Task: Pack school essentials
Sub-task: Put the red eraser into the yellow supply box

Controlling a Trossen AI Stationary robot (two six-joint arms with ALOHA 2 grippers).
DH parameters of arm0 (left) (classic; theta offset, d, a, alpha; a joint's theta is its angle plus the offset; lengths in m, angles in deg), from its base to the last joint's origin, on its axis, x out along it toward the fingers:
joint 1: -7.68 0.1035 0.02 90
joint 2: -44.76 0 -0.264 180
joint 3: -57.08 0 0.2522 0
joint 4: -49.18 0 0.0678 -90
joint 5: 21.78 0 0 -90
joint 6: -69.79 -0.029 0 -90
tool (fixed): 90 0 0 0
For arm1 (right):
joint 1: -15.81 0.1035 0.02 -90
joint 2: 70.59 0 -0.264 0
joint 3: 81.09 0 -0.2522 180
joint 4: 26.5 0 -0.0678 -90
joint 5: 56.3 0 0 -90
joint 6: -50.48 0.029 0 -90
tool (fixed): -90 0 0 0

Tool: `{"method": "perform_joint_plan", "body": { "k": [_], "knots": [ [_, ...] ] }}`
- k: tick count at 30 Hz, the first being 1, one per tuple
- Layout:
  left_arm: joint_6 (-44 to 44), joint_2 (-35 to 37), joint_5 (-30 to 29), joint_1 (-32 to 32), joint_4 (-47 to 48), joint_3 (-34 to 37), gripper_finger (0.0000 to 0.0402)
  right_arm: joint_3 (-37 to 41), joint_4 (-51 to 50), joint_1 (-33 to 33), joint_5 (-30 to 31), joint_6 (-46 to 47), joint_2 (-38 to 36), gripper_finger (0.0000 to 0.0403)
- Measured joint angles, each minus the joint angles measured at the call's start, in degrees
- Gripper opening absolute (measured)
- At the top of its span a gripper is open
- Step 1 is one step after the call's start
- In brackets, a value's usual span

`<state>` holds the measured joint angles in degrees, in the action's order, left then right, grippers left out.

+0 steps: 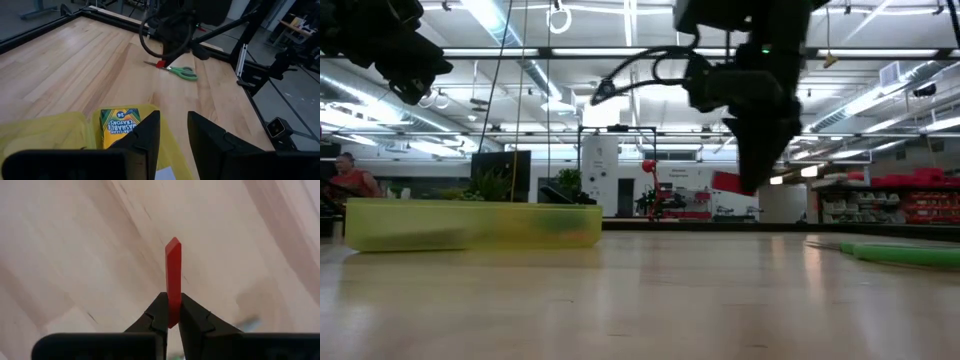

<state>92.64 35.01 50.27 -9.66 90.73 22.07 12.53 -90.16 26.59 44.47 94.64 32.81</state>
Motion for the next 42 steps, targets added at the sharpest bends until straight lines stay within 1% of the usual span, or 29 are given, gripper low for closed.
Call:
{"method": "perform_joint_plan", "body": {
  "k": [2,9,20,31,35,39,42],
  "knots": [
    [0.0,0.0,0.0,0.0,0.0,0.0,0.0107,-2.7,0.0,-0.3,0.1,-2.6,1.8,0.0035],
    [0.0,0.0,0.0,0.0,0.0,0.0,0.0107,-12.5,0.2,-1.4,3.9,-12.9,8.0,0.0035],
    [-0.1,0.0,0.0,0.0,0.0,0.0,0.0107,-25.9,0.1,-3.2,4.1,-27.1,17.7,0.0035],
    [-0.1,0.0,0.0,0.0,0.0,0.0,0.0107,-40.6,0.4,-3.1,3.8,-41.1,25.6,0.0029],
    [-0.1,0.0,0.0,0.0,0.1,0.0,0.0107,-43.5,0.8,-3.2,1.3,-46.4,28.2,0.0033],
    [0.0,0.0,0.0,0.0,0.1,0.0,0.0107,-43.8,2.3,-3.5,-1.5,-52.2,30.2,0.0034],
    [0.1,0.0,0.0,0.0,0.1,0.0,0.0107,-43.9,2.3,-3.6,-1.9,-55.5,31.5,0.0034]
  ]
}}
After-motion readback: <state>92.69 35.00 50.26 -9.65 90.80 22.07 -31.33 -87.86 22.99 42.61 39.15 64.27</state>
